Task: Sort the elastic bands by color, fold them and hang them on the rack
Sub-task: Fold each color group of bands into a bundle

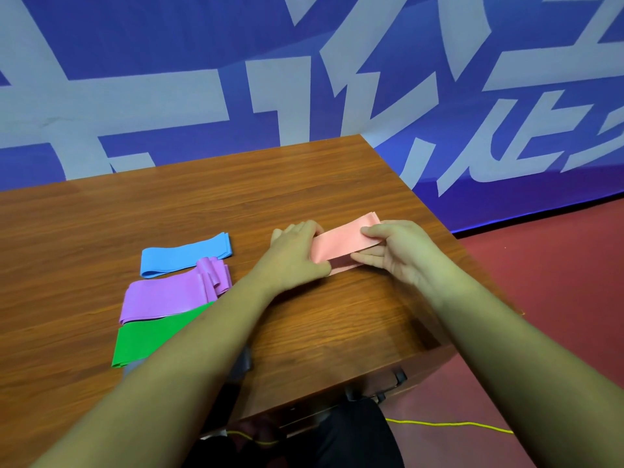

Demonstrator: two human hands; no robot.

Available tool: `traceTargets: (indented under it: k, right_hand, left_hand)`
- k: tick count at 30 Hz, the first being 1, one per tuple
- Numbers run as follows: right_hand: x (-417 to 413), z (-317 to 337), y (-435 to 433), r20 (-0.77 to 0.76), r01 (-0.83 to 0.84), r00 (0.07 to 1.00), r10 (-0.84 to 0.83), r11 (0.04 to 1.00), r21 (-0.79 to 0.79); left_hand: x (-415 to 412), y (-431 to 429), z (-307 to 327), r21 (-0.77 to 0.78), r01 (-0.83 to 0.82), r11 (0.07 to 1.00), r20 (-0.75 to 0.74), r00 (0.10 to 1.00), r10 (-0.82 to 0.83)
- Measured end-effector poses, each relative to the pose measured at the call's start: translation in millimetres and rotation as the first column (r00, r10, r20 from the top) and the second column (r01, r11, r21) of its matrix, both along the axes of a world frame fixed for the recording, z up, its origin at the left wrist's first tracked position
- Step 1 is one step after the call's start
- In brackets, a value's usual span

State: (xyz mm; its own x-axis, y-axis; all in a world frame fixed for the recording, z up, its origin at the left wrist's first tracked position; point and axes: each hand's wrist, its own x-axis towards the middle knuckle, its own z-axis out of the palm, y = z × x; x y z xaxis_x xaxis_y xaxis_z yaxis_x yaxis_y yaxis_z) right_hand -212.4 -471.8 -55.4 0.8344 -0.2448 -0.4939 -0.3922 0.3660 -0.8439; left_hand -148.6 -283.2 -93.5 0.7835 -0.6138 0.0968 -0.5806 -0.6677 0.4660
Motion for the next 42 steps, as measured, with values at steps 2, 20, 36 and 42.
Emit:
traceTargets:
  k: [2,20,36,42]
  right_hand:
    - [2.6,-3.5,-0.6,-0.022,0.013,1.000,-0.014,0.998,-0.056]
    - [9.7,-31.0,-14.9,-0.007,-0.023,1.000,0.028,0.635,-0.772]
    - [12.9,-55.4,-23.7,0.022,0.020,1.000,-0.002,0.415,-0.910]
    - [9.4,-64.0,-17.6,0.077,0.068,0.997,0.033,0.215,-0.974]
  left_hand:
    - [0.6,5.0,-1.6,0.040,0.013,0.999,0.010,1.000,-0.013]
    - [-2.0,7.8,-16.2,-0.012,-0.004,1.000,-0.021,1.000,0.004]
    - [2.1,7.1,-19.2,0.119,0.025,0.993,0.114,0.993,-0.039]
    - [3.4,10.9,-19.7,0.201,0.037,0.979,0.108,0.992,-0.060]
